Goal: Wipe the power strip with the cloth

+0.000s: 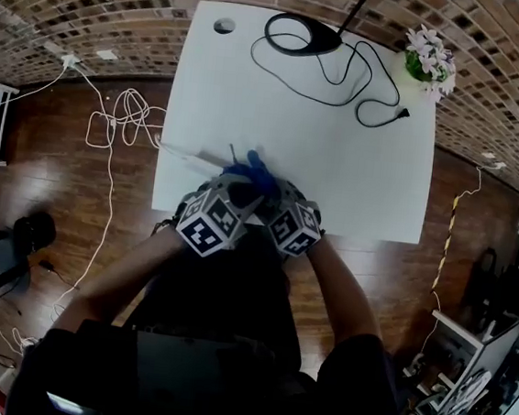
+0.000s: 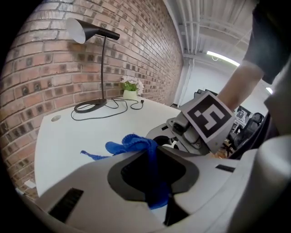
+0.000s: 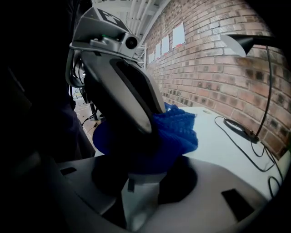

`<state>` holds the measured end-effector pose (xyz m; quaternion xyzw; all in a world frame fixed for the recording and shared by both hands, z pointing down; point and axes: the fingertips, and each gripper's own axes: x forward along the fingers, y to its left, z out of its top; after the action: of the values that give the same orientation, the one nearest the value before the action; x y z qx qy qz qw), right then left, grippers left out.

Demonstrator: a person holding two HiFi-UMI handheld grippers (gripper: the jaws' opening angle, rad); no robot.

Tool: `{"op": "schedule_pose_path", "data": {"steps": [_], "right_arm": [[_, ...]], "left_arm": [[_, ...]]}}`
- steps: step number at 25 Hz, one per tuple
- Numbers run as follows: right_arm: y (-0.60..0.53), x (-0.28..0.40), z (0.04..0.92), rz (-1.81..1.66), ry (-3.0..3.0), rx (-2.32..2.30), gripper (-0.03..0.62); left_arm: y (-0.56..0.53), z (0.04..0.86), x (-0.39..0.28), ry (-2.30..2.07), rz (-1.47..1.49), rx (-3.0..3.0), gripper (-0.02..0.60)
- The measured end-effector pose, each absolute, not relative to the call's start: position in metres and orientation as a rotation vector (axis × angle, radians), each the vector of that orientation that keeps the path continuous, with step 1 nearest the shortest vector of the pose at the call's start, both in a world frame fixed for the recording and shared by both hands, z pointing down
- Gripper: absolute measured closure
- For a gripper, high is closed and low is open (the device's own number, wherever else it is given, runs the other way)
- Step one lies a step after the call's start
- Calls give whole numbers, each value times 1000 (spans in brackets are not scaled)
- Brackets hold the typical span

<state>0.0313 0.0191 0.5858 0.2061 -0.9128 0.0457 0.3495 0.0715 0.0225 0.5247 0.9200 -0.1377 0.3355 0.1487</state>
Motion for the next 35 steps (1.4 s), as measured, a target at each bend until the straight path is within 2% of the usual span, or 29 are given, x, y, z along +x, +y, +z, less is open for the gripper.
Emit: {"op": "schedule_pose_path", "data": {"steps": [14, 35], "right_arm": [[19, 33, 587, 149, -2348, 570, 442], [20, 32, 586, 154, -2357, 563, 443]], "left_arm": [[-6, 522, 18, -465, 960, 2588, 505], [-55, 537, -88, -890, 1033, 2325, 505]]}}
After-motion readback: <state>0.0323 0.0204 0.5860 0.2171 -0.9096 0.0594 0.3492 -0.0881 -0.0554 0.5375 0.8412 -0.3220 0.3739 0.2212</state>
